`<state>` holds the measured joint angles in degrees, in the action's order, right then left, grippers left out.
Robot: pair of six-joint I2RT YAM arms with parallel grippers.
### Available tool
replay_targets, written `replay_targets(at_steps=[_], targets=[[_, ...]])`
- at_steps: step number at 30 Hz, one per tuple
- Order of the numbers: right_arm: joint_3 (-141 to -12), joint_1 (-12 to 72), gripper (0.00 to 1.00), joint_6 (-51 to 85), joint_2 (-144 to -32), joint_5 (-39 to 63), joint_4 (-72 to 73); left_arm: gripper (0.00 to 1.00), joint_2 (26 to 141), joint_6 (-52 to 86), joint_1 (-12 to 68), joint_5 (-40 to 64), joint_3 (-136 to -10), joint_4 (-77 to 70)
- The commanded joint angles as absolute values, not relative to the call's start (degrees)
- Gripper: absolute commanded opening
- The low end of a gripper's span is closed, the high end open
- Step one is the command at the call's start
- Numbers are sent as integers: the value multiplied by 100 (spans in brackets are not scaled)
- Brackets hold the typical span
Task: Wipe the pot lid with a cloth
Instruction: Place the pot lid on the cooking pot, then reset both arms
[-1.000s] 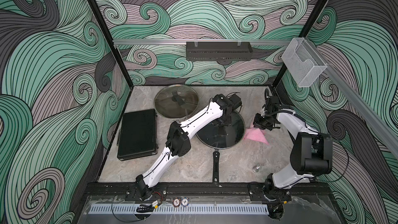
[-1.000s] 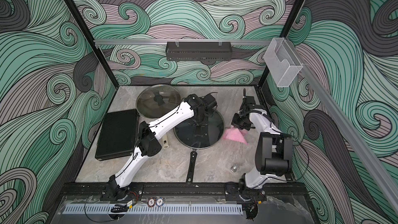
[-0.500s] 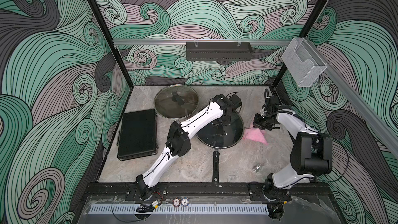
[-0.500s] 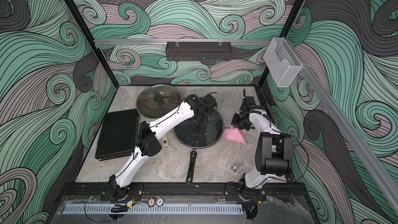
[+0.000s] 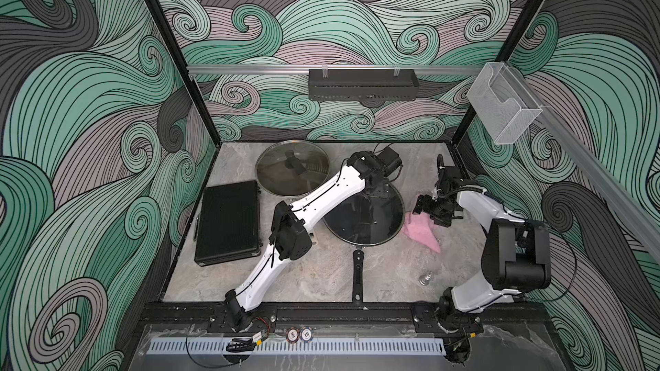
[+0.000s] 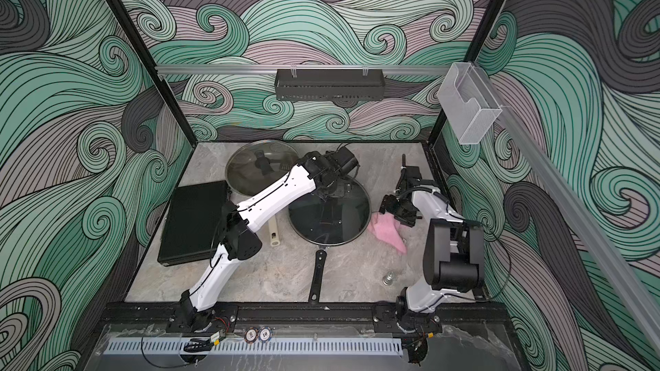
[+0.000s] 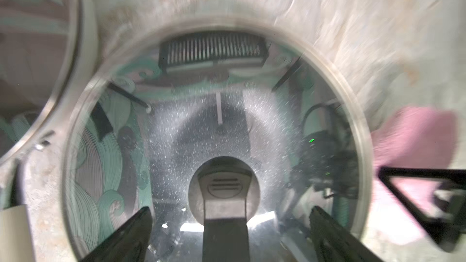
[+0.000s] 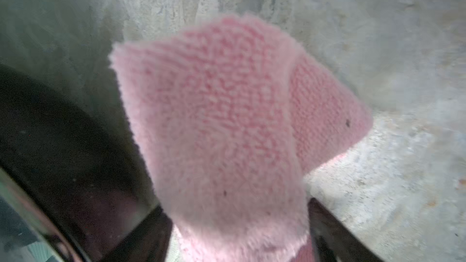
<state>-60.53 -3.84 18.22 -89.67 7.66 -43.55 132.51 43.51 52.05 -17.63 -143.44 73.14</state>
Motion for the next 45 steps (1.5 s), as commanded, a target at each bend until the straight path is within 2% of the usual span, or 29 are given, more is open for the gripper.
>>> replay_targets(at_steps=[1, 5, 11, 15, 18, 22, 24, 27, 29, 32, 38, 40, 44, 45], targets=[[-6314, -381, 99, 2045, -8192, 39, -4564, 99, 12657, 3979, 5225, -2406, -14716, 7136], [-6550, -387, 99, 2115, -7550, -28, -4626, 99, 12260, 3573, 5203, -2813, -14854, 6993], [-6092, -526, 99, 2004, -7230, -77, -3327, 99, 11396, 2426, 4815, -4130, -14348, 6520], [-5606, -739, 99, 1804, -7212, -421, -2210, 99, 10318, 1902, 3588, -4406, -12889, 5917], [-5299, -730, 98, 1257, -7323, -553, -1553, 99, 9233, 1235, 2653, -4703, -10936, 4348], [-4640, -734, 97, 901, -7249, -650, -567, 99, 8028, 1064, 1471, -4299, -8961, 2935], [-4271, -723, 97, 852, -7182, -743, -123, 99, 7827, 885, 979, -4143, -8466, 2757], [-3858, -572, 97, 435, -7145, -1046, 299, 99, 7780, 546, 614, -4642, -7703, 2331], [-3529, -402, 98, 5, -7173, -1323, 829, 99, 7554, 634, 349, -4320, -6957, 1819], [-3356, -323, 98, -9, -7376, -1228, 1278, 99, 7192, 358, 219, -4276, -5723, 689], [-2900, 277, 98, -178, -7706, -1362, 2262, 99, 6987, 836, -19, -3924, -4951, 906], [-2745, 319, 98, -76, -7813, -1315, 2704, 99, 6988, 1083, -146, -3473, -4677, 847], [-2624, 356, 98, -138, -7972, -1218, 3415, 99, 6907, 834, -140, -2386, -3819, -523], [-2644, 358, 98, -181, -8031, -1166, 3502, 99, 7013, 933, -141, -2402, -3739, -662]])
